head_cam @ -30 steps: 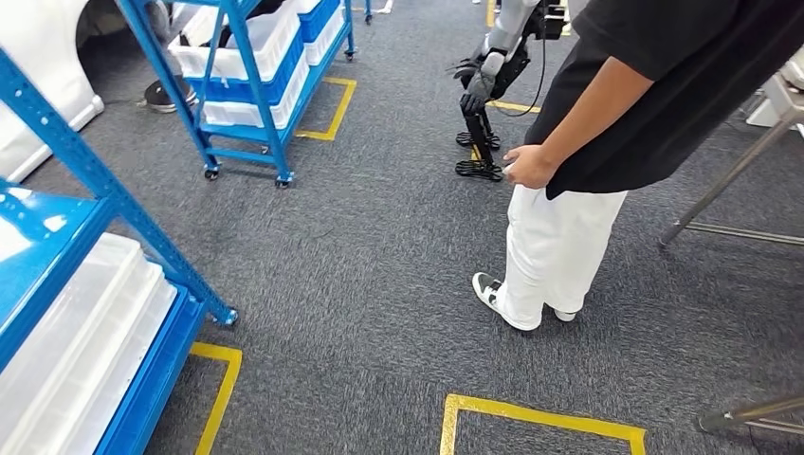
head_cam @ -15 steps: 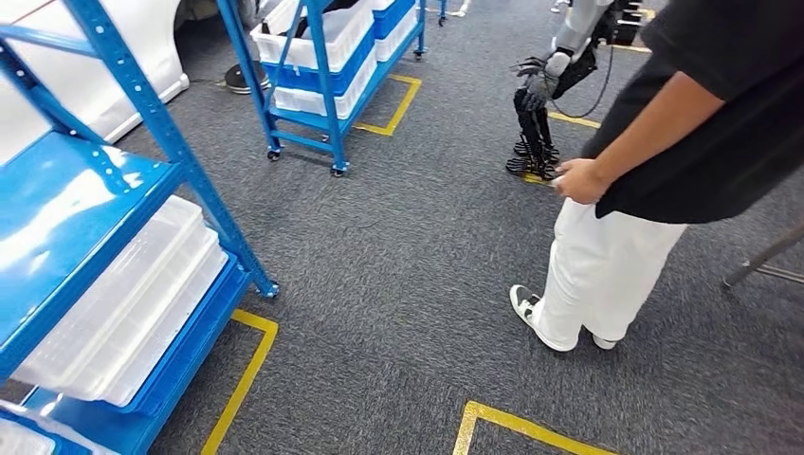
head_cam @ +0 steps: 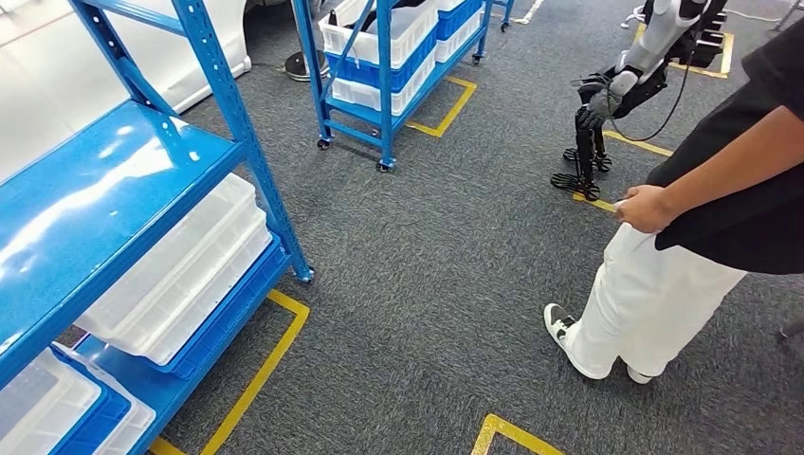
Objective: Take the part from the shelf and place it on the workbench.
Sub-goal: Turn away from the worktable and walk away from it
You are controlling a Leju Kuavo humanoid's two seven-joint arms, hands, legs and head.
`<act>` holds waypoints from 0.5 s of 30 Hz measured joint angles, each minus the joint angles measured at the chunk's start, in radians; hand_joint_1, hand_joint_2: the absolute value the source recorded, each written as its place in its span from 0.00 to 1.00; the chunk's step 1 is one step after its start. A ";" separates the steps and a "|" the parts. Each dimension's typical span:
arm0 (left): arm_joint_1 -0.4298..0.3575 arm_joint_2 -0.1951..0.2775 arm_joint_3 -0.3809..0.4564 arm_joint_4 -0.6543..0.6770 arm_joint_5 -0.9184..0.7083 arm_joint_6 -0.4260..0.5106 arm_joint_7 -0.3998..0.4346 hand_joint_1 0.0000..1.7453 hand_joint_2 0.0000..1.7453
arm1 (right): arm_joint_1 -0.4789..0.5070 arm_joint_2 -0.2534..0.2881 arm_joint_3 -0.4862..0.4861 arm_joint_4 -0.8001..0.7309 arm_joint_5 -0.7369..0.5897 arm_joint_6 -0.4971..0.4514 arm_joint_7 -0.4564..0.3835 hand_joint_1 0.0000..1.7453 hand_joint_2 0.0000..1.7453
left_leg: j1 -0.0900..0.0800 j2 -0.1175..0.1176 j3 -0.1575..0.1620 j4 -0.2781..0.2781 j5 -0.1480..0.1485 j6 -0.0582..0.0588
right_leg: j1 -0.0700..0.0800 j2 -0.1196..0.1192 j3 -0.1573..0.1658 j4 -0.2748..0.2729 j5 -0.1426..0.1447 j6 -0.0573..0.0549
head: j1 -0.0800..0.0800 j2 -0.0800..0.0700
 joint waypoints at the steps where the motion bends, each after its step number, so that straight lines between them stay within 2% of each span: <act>1: -0.001 0.000 0.000 0.000 0.001 0.000 0.000 0.00 0.00 | 0.001 0.000 0.002 0.000 0.000 0.000 0.000 0.00 0.00 | 0.000 -0.012 -0.005 0.005 0.001 -0.008 | -0.002 0.021 0.020 -0.048 0.017 0.001 | 0.000 0.000; 2: -0.002 0.000 0.000 0.000 0.001 0.001 0.000 0.00 0.00 | 0.002 0.000 0.003 0.000 0.000 0.000 0.000 0.00 0.00 | 0.001 -0.022 -0.011 0.009 0.002 -0.016 | -0.001 0.036 0.030 -0.074 0.023 0.001 | -0.001 0.000; 3: -0.002 0.000 0.000 0.000 0.002 0.003 0.001 0.00 0.00 | 0.003 0.000 0.004 0.000 0.000 0.001 0.000 0.00 0.00 | 0.002 -0.032 -0.017 0.010 0.006 -0.025 | 0.002 0.040 0.029 -0.081 0.022 -0.002 | -0.001 0.000; 4: 0.000 0.000 0.000 0.000 0.002 0.004 0.001 0.00 0.00 | 0.003 0.000 0.005 0.000 0.001 0.002 0.001 0.00 0.00 | 0.005 -0.044 -0.021 0.008 0.010 -0.033 | 0.005 0.029 0.028 -0.081 0.024 -0.009 | -0.001 0.000; 5: 0.003 0.000 0.000 0.000 0.002 0.006 0.001 0.00 0.00 | 0.003 0.000 0.005 0.000 0.001 0.004 0.001 0.00 0.00 | 0.008 -0.046 -0.025 0.008 0.012 -0.039 | 0.006 0.016 0.027 -0.083 0.028 -0.017 | -0.001 0.000; 6: 0.006 -0.001 0.000 0.000 0.002 0.007 0.001 0.00 0.00 | 0.003 0.000 0.004 0.000 0.002 0.007 0.002 0.00 0.00 | 0.009 -0.031 -0.031 0.018 0.005 -0.043 | 0.007 0.004 0.028 -0.087 0.032 -0.027 | -0.002 0.000; 7: 0.007 -0.001 0.000 0.001 0.002 0.008 0.001 0.00 0.00 | 0.003 0.000 0.004 0.000 0.003 0.009 0.003 0.00 0.00 | 0.009 -0.008 -0.046 0.046 -0.015 -0.044 | 0.008 -0.011 0.027 -0.091 0.037 -0.036 | -0.003 0.000; 9: 0.004 -0.002 0.000 0.001 0.002 0.010 0.001 0.00 0.00 | 0.005 0.001 0.004 0.000 0.004 0.012 0.004 0.00 0.00 | 0.006 0.047 -0.098 0.161 -0.085 -0.042 | 0.016 -0.042 0.023 -0.094 0.040 -0.048 | -0.005 0.000; 10: 0.003 -0.002 0.000 0.001 0.002 0.011 0.001 0.00 0.00 | 0.006 0.001 0.004 0.000 0.004 0.013 0.005 0.00 0.00 | 0.006 0.057 -0.127 0.230 -0.119 -0.042 | 0.021 -0.059 0.020 -0.093 0.041 -0.051 | -0.005 0.000; 11: 0.003 -0.002 0.000 0.001 0.002 0.012 0.001 0.00 0.00 | 0.006 0.001 0.004 0.000 0.005 0.013 0.006 0.00 0.00 | 0.005 0.062 -0.144 0.280 -0.137 -0.041 | 0.026 -0.075 0.018 -0.092 0.040 -0.053 | -0.005 0.000; 12: 0.004 -0.002 0.000 0.001 0.002 0.012 0.001 0.00 0.00 | 0.005 0.001 0.004 0.000 0.005 0.013 0.007 0.00 0.00 | 0.004 0.064 -0.144 0.298 -0.139 -0.040 | 0.030 -0.090 0.017 -0.091 0.040 -0.054 | -0.005 0.000; 13: 0.006 -0.002 0.000 0.001 0.002 0.012 0.001 0.00 0.00 | 0.004 0.001 0.004 0.000 0.005 0.013 0.007 0.00 0.00 | 0.002 0.067 -0.123 0.273 -0.122 -0.036 | 0.032 -0.103 0.017 -0.089 0.039 -0.055 | -0.005 0.000; 14: 0.008 -0.002 0.000 0.001 0.002 0.012 0.001 0.00 0.00 | 0.004 0.001 0.004 0.000 0.005 0.013 0.007 0.00 0.00 | 0.000 0.075 -0.084 0.215 -0.094 -0.032 | 0.034 -0.116 0.017 -0.088 0.037 -0.056 | -0.005 0.000; 15: 0.008 -0.002 0.000 0.001 0.002 0.013 0.001 0.00 0.00 | 0.003 0.001 0.005 0.000 0.005 0.013 0.008 0.00 0.00 | -0.005 0.097 -0.040 0.141 -0.070 -0.026 | 0.036 -0.127 0.019 -0.087 0.036 -0.055 | -0.005 0.000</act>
